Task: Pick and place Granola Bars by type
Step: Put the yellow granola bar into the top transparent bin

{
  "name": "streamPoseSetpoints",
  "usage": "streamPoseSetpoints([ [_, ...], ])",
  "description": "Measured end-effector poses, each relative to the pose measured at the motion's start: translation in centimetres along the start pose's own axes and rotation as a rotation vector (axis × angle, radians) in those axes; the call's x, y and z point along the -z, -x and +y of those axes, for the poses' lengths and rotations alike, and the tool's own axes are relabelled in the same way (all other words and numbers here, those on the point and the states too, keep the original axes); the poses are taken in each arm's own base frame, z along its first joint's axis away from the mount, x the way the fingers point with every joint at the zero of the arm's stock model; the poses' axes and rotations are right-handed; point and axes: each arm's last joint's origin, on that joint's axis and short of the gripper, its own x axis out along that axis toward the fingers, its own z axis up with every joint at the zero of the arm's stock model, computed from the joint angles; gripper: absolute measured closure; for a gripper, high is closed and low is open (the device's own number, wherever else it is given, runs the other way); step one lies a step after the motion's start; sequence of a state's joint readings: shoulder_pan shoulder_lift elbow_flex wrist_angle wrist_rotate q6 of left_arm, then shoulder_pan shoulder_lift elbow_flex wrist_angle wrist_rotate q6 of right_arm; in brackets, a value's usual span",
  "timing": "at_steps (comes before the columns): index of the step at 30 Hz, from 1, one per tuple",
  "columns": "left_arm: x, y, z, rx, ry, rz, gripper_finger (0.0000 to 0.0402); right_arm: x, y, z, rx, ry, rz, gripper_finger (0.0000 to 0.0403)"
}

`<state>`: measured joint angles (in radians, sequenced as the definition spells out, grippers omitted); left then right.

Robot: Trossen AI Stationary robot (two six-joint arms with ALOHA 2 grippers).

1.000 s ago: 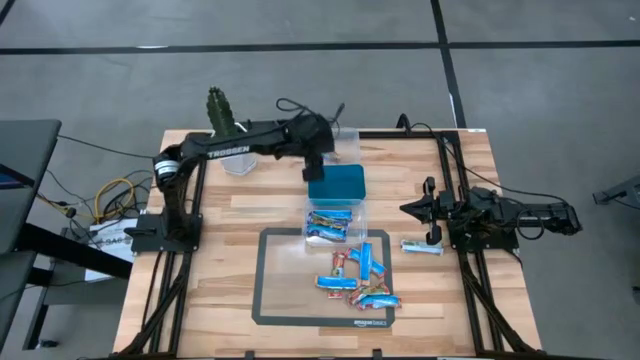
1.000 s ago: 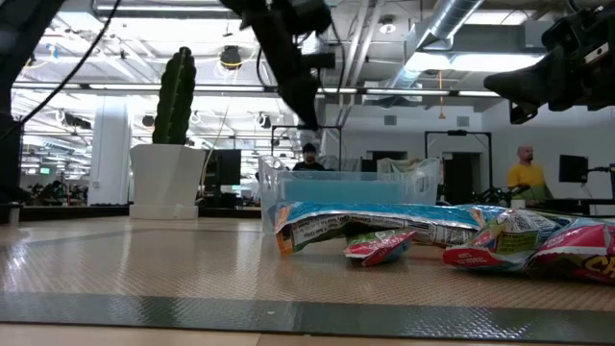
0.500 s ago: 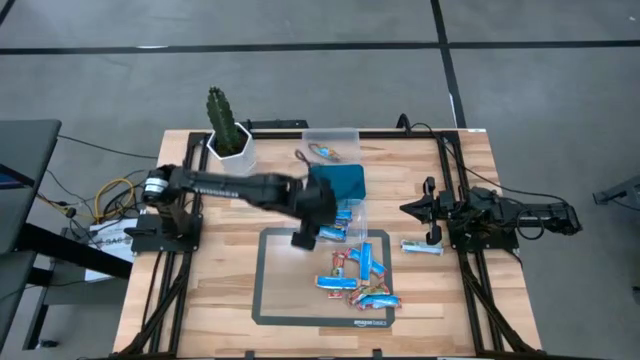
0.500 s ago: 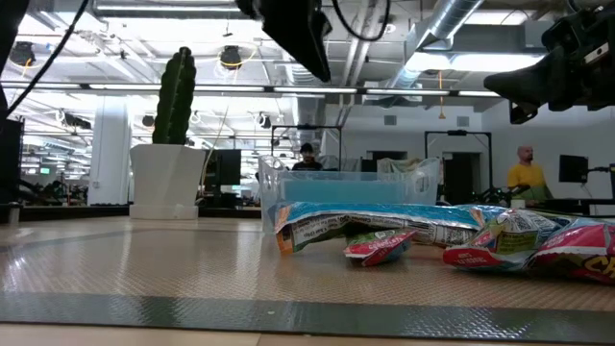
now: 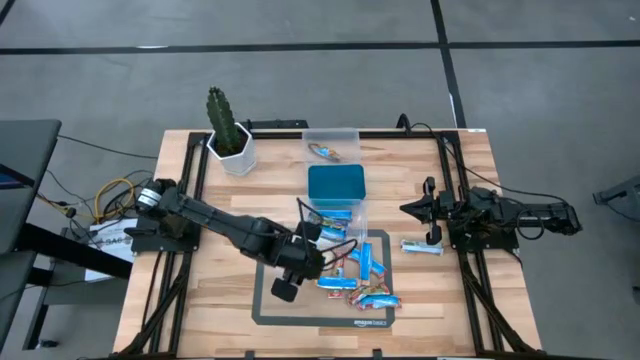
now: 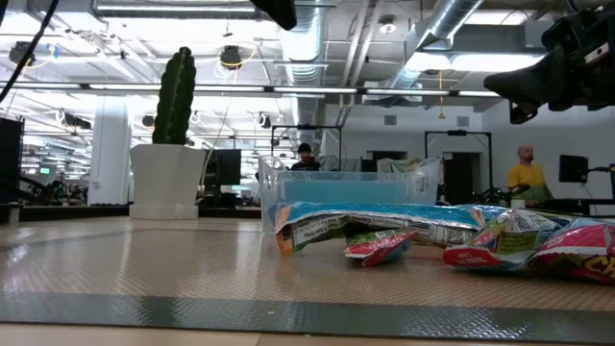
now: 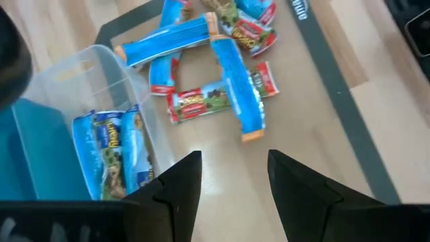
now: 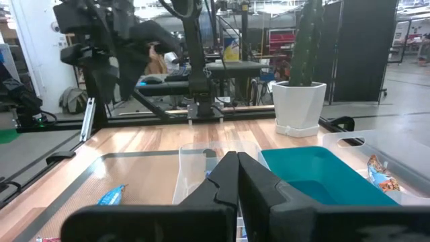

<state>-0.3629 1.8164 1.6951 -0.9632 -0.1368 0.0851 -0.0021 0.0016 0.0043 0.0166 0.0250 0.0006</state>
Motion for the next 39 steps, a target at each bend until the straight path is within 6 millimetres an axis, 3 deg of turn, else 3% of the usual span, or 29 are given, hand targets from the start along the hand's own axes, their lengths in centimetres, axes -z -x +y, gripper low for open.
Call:
streamPoseSetpoints([
  [7, -0.2, -0.2, 0.1, -0.021, 0.092, -0.012, 0.0237, 0.0, 0.0, 0.0, 0.0, 0.0, 0.0, 0.0403],
  [13, -1.0, -4.1, 0.4, -0.041, 0.108, -0.021, 0.0237, 0.0, 0.0, 0.0, 0.0, 0.0, 0.0, 0.0403],
  [17, -1.1, -7.7, 0.3, -0.032, 0.111, 0.008, 0.0237, 0.0, 0.0, 0.0, 0.0, 0.0, 0.0, 0.0403],
  [23, -0.4, -11.7, 0.0, 0.098, 0.121, 0.093, 0.0237, 0.0, 0.0, 0.0, 0.0, 0.0, 0.0, 0.0403],
  [28, -0.3, -13.2, -0.7, 0.156, 0.117, 0.098, 0.0237, 0.0, 0.0, 0.0, 0.0, 0.0, 0.0, 0.0403],
  [39, 0.2, -15.8, -1.1, 0.083, 0.081, 0.136, 0.0237, 0.0, 0.0, 0.0, 0.0, 0.0, 0.0, 0.0403],
])
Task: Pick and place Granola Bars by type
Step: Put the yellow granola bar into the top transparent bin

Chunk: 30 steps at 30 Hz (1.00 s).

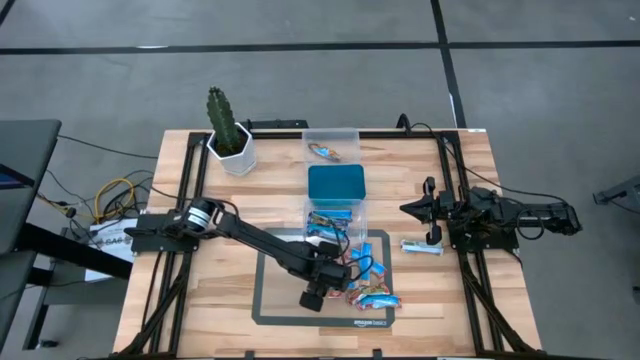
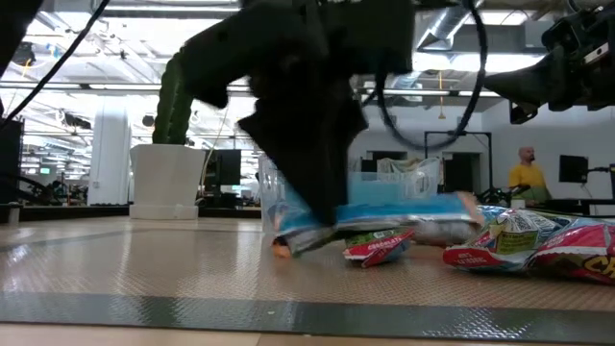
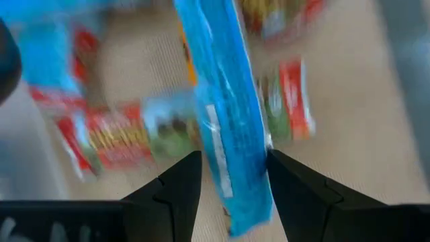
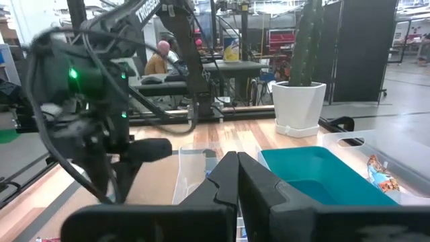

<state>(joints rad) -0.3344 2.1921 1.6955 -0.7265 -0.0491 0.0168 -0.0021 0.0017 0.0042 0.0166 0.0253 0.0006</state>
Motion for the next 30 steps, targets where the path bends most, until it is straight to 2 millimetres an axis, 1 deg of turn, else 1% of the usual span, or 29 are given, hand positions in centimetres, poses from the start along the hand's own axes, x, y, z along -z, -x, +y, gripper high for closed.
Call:
streamPoseSetpoints([
  [7, -0.2, -0.8, -0.1, 0.001, -0.023, -0.019, 0.0237, 0.0, 0.0, 0.0, 0.001, 0.0, 0.0, 0.0403],
  [10, -0.2, -0.8, -0.1, -0.002, -0.024, -0.019, 0.0248, 0.0, 0.0, 0.0, 0.001, 0.0, -0.002, 0.0403],
  [13, -0.1, -0.8, -0.1, -0.002, -0.025, -0.016, 0.0283, 0.0, 0.0, 0.0, 0.001, 0.0, 0.0, 0.0403],
  [18, -0.1, -0.8, -0.1, -0.002, -0.025, -0.016, 0.0359, 0.0, 0.0, 0.0, 0.001, 0.0, 0.0, 0.0403],
  [20, -0.1, -0.8, -0.1, -0.002, -0.025, -0.016, 0.0376, 0.0, 0.0, 0.0, 0.001, 0.0, 0.0, 0.0403],
  [23, -0.1, -0.8, -0.1, -0.003, -0.026, -0.016, 0.0377, 0.0, 0.0, 0.0, 0.001, 0.0, 0.0, 0.0403],
  [26, -0.2, -0.3, -0.4, -0.014, -0.031, -0.026, 0.0356, 0.0, 0.0, 0.0, 0.0, 0.0, 0.0, 0.0403],
  [28, -0.5, 0.8, -0.7, -0.033, -0.039, -0.049, 0.0346, 0.0, 0.0, 0.0, 0.0, 0.0, 0.0, 0.0403],
  [30, -0.7, 2.4, -1.1, -0.052, -0.038, -0.087, 0.0343, 0.0, 0.0, 0.0, 0.0, 0.0, 0.0, 0.0403],
])
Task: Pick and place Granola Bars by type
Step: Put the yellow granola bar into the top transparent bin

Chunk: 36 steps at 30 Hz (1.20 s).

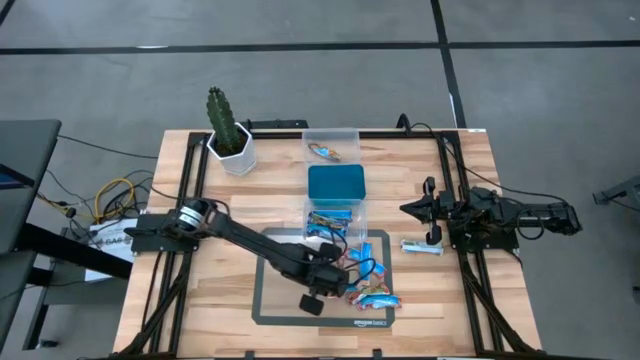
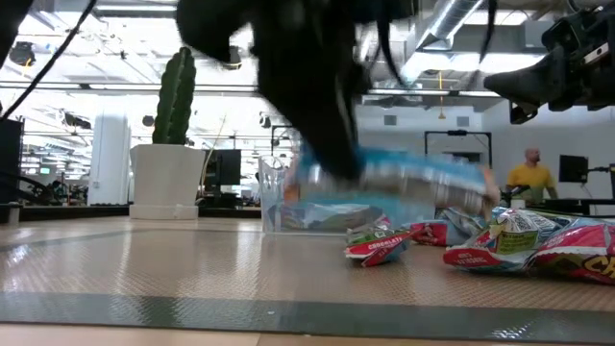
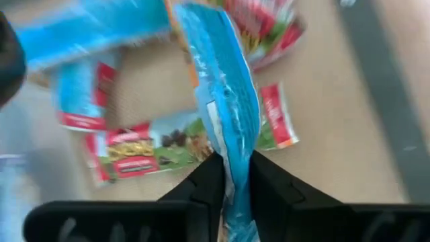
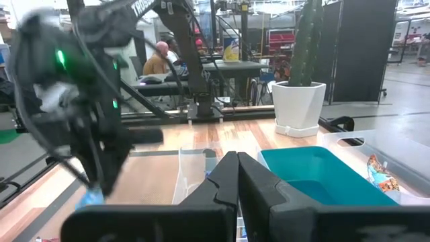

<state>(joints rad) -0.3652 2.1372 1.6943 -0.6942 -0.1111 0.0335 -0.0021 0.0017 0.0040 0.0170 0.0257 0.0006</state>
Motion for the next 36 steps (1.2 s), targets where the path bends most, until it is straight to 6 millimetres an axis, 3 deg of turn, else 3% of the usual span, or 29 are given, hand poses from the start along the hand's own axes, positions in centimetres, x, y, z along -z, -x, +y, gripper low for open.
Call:
streamPoseSetpoints([
  [7, -0.9, 7.2, -0.3, -0.069, 0.031, -0.138, 0.0356, 0.0, 0.0, 0.0, 0.0, 0.0, 0.0, 0.0403],
  [11, -0.5, 10.2, 0.1, -0.128, 0.058, -0.157, 0.0365, 0.0, 0.0, 0.0, 0.0, 0.0, 0.0, 0.0403],
  [15, 0.0, 11.9, 0.7, -0.225, 0.081, -0.153, 0.0368, 0.0, 0.0, 0.0, 0.0, 0.0, 0.0, 0.0403],
  [21, 0.2, 13.0, 2.1, -0.332, 0.108, -0.166, 0.0368, 0.0, 0.0, 0.0, 0.0, 0.0, 0.0, 0.0403],
  [26, 0.6, 14.6, 5.8, -0.481, 0.179, -0.182, 0.0368, 0.0, 0.0, 0.0, 0.0, 0.0, 0.0, 0.0403],
  [36, 3.1, 16.8, 15.5, -0.74, 0.291, -0.122, 0.0368, 0.0, 0.0, 0.0, 0.0, 0.0, 0.0, 0.0403],
])
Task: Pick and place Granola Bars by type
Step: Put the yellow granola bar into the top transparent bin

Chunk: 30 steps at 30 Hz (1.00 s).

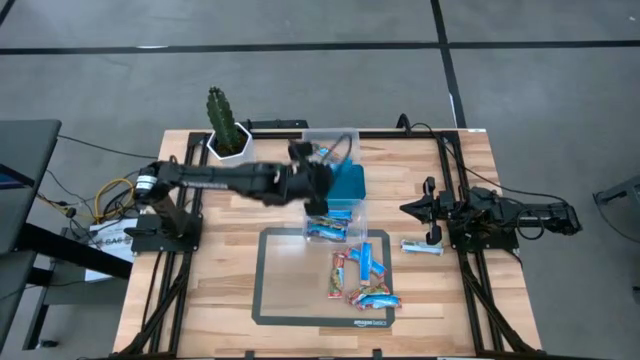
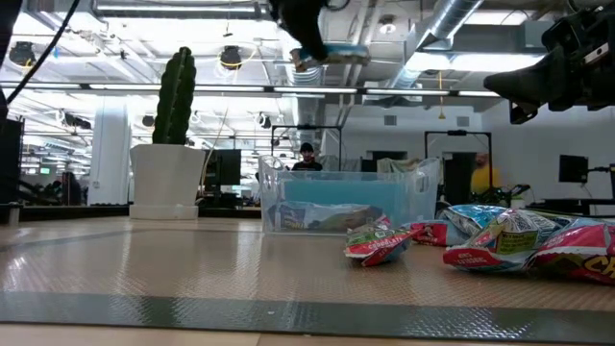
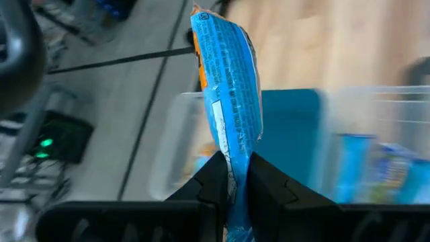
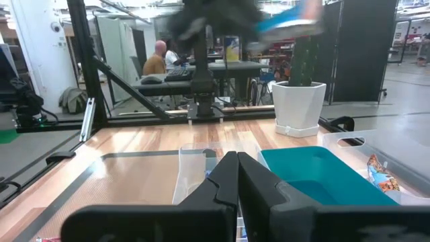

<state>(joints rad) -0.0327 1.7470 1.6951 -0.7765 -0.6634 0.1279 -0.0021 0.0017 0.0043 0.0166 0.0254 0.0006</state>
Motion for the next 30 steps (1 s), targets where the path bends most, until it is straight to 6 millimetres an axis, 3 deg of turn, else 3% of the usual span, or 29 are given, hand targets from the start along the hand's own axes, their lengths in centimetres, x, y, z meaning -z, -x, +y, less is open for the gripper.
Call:
streamPoseSetpoints([
  [10, 1.2, -4.8, 7.6, -0.111, 0.028, 0.048, 0.0368, 0.0, 0.0, 0.0, 0.0, 0.0, 0.0, 0.0403],
  [13, 1.8, -5.6, 9.1, -0.115, 0.042, 0.066, 0.0368, 0.0, 0.0, 0.0, 0.0, 0.0, 0.0, 0.0403],
  [22, 1.8, -7.0, 11.3, -0.038, 0.034, -0.033, 0.0368, 0.0, 0.0, 0.0, 0.0, 0.0, 0.0, 0.0403],
  [30, 3.3, -12.7, 11.7, 0.029, 0.013, -0.003, 0.0368, 0.0, 0.0, 0.0, 0.0, 0.0, 0.0, 0.0403],
])
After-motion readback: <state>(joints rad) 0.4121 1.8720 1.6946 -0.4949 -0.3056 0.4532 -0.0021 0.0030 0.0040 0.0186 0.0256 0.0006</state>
